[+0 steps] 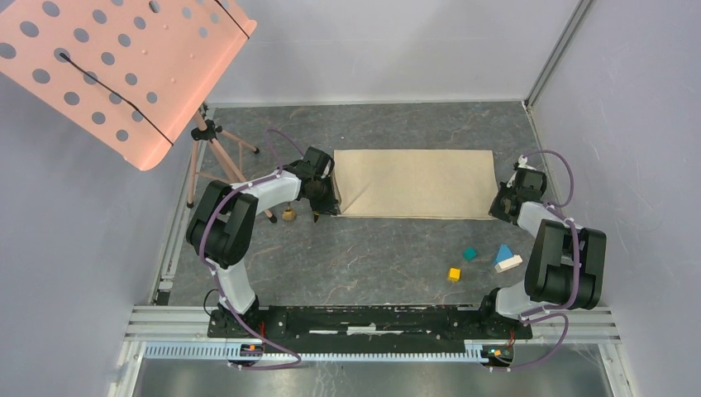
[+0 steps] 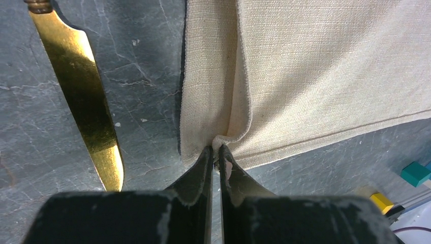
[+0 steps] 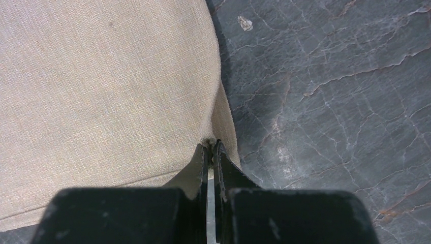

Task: Fold the napkin into a case and place the utensils inside
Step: Fold and flatten the napkin at the center of the board.

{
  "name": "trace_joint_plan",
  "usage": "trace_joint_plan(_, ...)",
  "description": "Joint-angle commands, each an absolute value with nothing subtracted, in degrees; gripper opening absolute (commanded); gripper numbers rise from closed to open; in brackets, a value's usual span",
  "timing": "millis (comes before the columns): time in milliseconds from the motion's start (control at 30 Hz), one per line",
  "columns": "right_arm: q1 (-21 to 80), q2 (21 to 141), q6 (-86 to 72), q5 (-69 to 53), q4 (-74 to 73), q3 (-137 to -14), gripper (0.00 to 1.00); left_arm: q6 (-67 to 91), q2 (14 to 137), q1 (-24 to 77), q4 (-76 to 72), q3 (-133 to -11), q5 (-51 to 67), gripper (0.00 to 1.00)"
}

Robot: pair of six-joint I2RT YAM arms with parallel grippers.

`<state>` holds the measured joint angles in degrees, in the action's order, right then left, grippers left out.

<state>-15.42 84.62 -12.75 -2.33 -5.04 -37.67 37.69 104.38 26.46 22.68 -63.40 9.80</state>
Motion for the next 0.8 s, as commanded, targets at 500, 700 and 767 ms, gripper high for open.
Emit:
trace_joint_plan(500, -15.25, 72.02, -10.32, 4.20, -7.70, -38.62, 0.72, 35.79, 87.97, 27.81, 27.08, -60.21, 3.11, 0.56)
trace_joint_plan(700, -14.80, 75.18, -13.24, -15.68, 2.50, -38.73, 0.96, 36.49, 89.90, 30.65, 17.62, -64.88, 6.03, 0.68)
trace_joint_plan(767, -14.77, 78.67, -15.26, -18.54, 5.20, -39.17, 0.96, 37.48, 93.79, 31.21, 13.89, -67.11, 6.68, 0.68)
